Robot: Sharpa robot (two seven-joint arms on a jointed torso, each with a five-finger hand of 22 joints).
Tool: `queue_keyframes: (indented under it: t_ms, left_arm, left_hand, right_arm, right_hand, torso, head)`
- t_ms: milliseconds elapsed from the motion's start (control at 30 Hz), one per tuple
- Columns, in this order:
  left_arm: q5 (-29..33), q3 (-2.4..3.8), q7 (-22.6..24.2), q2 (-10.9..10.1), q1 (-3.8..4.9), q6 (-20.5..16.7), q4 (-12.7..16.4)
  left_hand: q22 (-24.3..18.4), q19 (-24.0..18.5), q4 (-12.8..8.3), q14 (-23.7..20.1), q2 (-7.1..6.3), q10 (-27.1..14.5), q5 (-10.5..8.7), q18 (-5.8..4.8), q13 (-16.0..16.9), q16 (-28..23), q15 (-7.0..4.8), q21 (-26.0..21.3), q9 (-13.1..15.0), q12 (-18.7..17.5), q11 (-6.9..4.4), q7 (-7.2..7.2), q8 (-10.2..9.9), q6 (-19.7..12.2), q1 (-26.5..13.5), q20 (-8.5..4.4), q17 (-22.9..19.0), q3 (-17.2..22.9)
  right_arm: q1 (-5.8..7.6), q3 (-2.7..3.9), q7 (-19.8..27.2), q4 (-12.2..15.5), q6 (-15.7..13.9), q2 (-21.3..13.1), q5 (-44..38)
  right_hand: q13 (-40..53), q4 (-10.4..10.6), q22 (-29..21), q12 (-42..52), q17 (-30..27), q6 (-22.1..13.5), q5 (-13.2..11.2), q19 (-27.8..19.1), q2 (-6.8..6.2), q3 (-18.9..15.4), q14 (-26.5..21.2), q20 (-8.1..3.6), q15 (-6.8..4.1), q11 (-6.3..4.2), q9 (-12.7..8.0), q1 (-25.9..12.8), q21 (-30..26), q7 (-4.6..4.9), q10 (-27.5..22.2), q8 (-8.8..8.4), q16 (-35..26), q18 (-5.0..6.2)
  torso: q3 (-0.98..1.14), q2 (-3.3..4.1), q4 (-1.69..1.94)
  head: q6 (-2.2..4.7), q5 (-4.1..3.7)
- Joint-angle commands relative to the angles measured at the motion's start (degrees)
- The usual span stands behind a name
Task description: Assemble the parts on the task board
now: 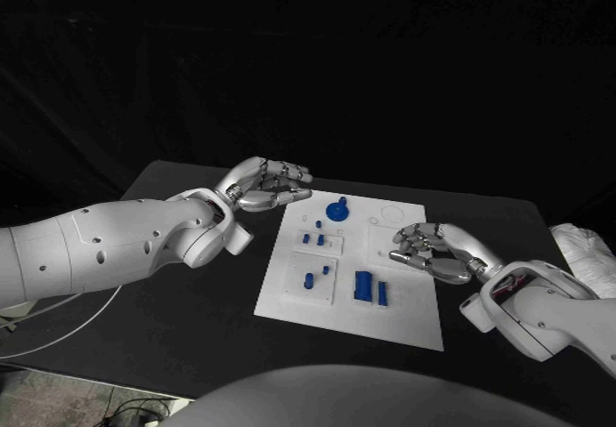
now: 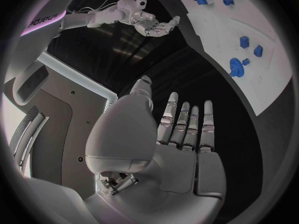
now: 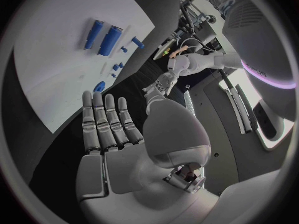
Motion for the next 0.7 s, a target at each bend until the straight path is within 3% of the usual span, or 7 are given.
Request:
queue_keyframes:
  t_ms: [33, 300, 500, 533, 567, 600, 700]
  left_arm:
    - [6.37, 0.08, 6.15, 0.13, -0.08, 2.12, 0.48]
    - [11.69, 0.09, 7.70, 0.64, -0.30, 3.91, 0.70]
    - [12.62, 0.09, 7.66, 0.64, -0.35, 4.31, 0.82]
    - [9.89, 0.03, 5.78, 0.54, -0.30, 2.54, 0.62]
    - [9.93, 0.06, 5.77, 0.55, -0.31, 2.48, 0.63]
    - [10.03, 0.14, 5.73, 0.58, -0.36, 2.31, 0.66]
    - [10.82, 0.72, 5.50, 0.80, -0.73, 1.09, 0.84]
  left_hand:
    - [-21.72, -10.39, 0.65, -7.05, -6.76, -8.52, -2.05, -1.08, -0.74, -8.86, -2.77, -1.00, -0.65, -4.59, -3.47, -2.98, -1.05, -9.63, -2.18, -0.23, -3.35, -6.51]
    - [-43.89, -15.28, 0.76, -9.86, -10.02, -16.29, -6.62, -1.09, -1.60, -17.39, -5.17, -2.04, -1.43, -10.03, -12.98, -11.90, -1.67, -25.57, -9.65, 0.67, -5.94, -9.07]
    - [-45.35, -15.67, 0.83, -9.85, -10.03, -16.51, -9.69, -0.60, -1.44, -17.58, -5.25, -2.07, -1.21, -9.89, -12.28, -11.28, -1.44, -25.53, -8.70, 0.87, -5.99, -9.09]
    - [-48.04, -15.59, -4.38, -9.85, -4.69, -20.99, -13.95, -4.57, -3.30, -17.58, -2.28, -2.65, -3.60, -11.67, -9.85, -9.76, -3.79, -32.29, -28.71, -2.57, -5.99, -4.26]
    - [-48.10, -15.59, -4.42, -9.85, -4.67, -20.99, -13.95, -4.57, -3.30, -17.58, -2.28, -2.65, -3.60, -11.67, -9.76, -9.74, -3.79, -32.32, -28.72, -2.58, -5.99, -4.22]
    - [-48.32, -15.59, -4.83, -9.85, -4.21, -20.99, -13.95, -4.57, -3.30, -17.58, -2.28, -2.65, -3.60, -11.67, -9.46, -9.36, -3.79, -32.71, -29.88, -2.80, -5.99, -3.82]
    - [-49.04, -15.59, -6.17, -9.85, -2.98, -20.99, -13.95, -4.57, -3.30, -17.58, -2.28, -2.65, -3.60, -15.71, -8.66, -5.09, -3.79, -34.46, -34.98, -3.56, -5.99, -2.48]
  right_arm:
    - [0.34, 0.03, 13.54, -0.72, 8.46, 0.11, 21.24]
    - [1.55, 0.05, 19.36, -1.80, 17.68, -0.85, 33.40]
    - [2.06, 0.06, 20.29, -2.08, 19.53, -0.98, 35.01]
    - [1.96, 0.05, 16.61, -2.02, 14.83, -1.06, 30.63]
    - [1.95, 0.07, 16.61, -2.03, 14.77, -1.03, 30.67]
    - [1.93, 0.14, 16.61, -2.07, 14.60, -0.94, 30.78]
    - [1.81, 0.65, 16.64, -2.35, 13.37, -0.32, 31.60]
  right_hand:
    - [-7.29, -3.42, -26.44, -7.51, -12.64, -4.28, -1.82, -19.22, 0.65, -2.46, -17.22, 1.54, -2.70, -3.07, -3.59, -3.03, -3.52, -0.57, -11.12, -3.70, -11.16, 0.00]
    - [-32.11, 0.35, -48.87, -17.50, -28.12, -16.03, -4.36, -28.28, 1.55, -6.21, -29.50, 1.19, -5.24, -11.85, -21.42, -4.64, -5.17, -13.06, -26.76, -12.68, -18.07, -0.09]
    - [-35.19, 0.32, -48.87, -17.87, -28.12, -16.09, -4.11, -28.28, 2.35, -6.98, -29.50, 0.68, -6.06, -12.85, -25.05, -3.72, -5.17, -13.48, -27.48, -12.57, -18.07, 1.34]
    - [-38.62, -4.74, -48.87, -21.03, -28.12, -20.70, -7.91, -28.28, -2.16, -3.43, -29.50, -3.64, -7.60, -13.39, -27.33, -23.00, -5.17, -9.71, -28.16, -14.61, -18.07, -1.17]
    - [-38.62, -5.76, -48.87, -21.03, -28.12, -21.59, -7.91, -28.28, -2.16, -2.86, -29.50, -4.69, -8.16, -13.39, -28.07, -25.27, -5.17, -9.71, -28.16, -15.09, -18.07, -5.18]
    - [-38.62, -7.62, -48.87, -21.03, -28.12, -23.33, -7.91, -28.28, -2.16, -1.60, -29.50, -6.58, -12.25, -13.39, -29.08, -32.76, -5.17, -9.71, -28.16, -19.51, -18.07, -5.18]
    - [-38.62, -11.50, -48.87, -21.03, -28.12, -26.70, -7.91, -28.28, -2.16, 4.05, -29.50, -10.27, -12.25, -13.39, -33.54, -47.91, -5.17, -9.71, -28.16, -19.51, -18.07, -5.18]
  torso:
    - [0.03, -0.71, -0.28]
    - [0.73, -0.08, -0.11]
    - [0.77, 0.25, -0.17]
    - [0.69, 0.01, -0.14]
    - [0.69, 0.01, -0.14]
    - [0.69, 0.02, -0.15]
    - [0.70, 0.07, -0.21]
  head:
    - [-0.01, -0.74]
    - [-0.01, -1.14]
    - [-0.01, -1.69]
    - [0.00, -1.48]
    - [0.03, -1.49]
    - [0.11, -1.51]
    - [0.73, -1.69]
